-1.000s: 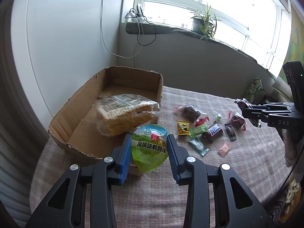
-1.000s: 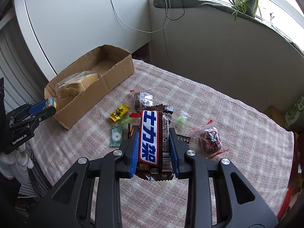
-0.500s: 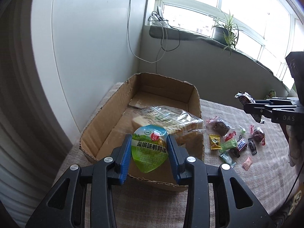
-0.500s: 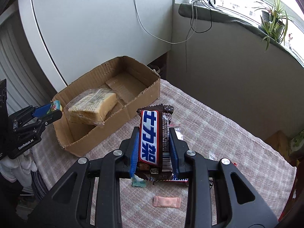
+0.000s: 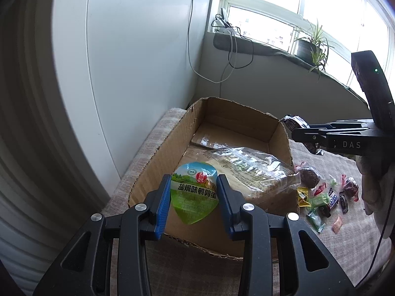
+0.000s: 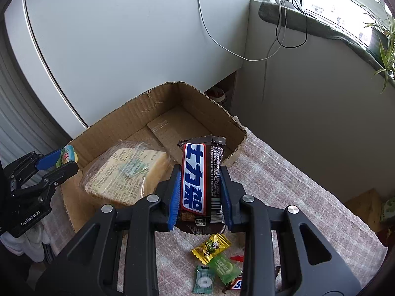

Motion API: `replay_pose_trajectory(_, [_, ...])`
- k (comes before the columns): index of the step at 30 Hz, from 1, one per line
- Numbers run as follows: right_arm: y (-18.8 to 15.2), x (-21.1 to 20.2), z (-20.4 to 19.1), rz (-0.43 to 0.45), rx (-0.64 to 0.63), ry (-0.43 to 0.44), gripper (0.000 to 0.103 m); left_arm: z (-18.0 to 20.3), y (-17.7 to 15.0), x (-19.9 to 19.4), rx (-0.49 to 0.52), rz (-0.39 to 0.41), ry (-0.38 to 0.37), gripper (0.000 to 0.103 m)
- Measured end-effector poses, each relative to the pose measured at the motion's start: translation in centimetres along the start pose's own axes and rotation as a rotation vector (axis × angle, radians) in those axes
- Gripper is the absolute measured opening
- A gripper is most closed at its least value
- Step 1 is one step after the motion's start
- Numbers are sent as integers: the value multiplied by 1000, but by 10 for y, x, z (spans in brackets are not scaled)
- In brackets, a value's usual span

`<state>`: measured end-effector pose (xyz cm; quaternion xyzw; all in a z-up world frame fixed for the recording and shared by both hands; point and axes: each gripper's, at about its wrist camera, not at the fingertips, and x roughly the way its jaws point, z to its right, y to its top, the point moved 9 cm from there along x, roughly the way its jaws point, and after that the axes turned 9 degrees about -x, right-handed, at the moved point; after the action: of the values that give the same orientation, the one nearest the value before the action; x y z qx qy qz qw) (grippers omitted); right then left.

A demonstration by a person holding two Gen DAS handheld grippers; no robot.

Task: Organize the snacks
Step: 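Carry the jelly cup and Snickers bar into the box with both tools, then open both tools to drop the items in the box and withdraw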

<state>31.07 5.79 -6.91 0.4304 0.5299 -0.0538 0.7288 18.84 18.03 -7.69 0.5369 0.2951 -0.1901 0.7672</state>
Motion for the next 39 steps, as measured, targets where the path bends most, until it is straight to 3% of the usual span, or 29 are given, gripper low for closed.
replay_pose_trajectory(15, [10, 36, -9, -46, -15, 12, 30, -3, 0, 10, -10, -18, 10, 36])
replay_pose_trajectory(17, [10, 35, -9, -44, -14, 9, 33, -3, 1, 9, -13, -15, 15, 44])
replay_pose_trajectory(20, [13, 30, -7, -22, -13, -4, 60, -2, 2, 6, -20, -4, 17, 61])
replay_pose_trajectory(22, [15, 25, -7, -3, -19, -9, 73, -2, 2, 5, -22, 1, 14, 61])
replay_pose_trajectory(39, [-3, -22, 8, 36, 10, -35, 76, 14, 1, -23, -20, 31, -17, 61])
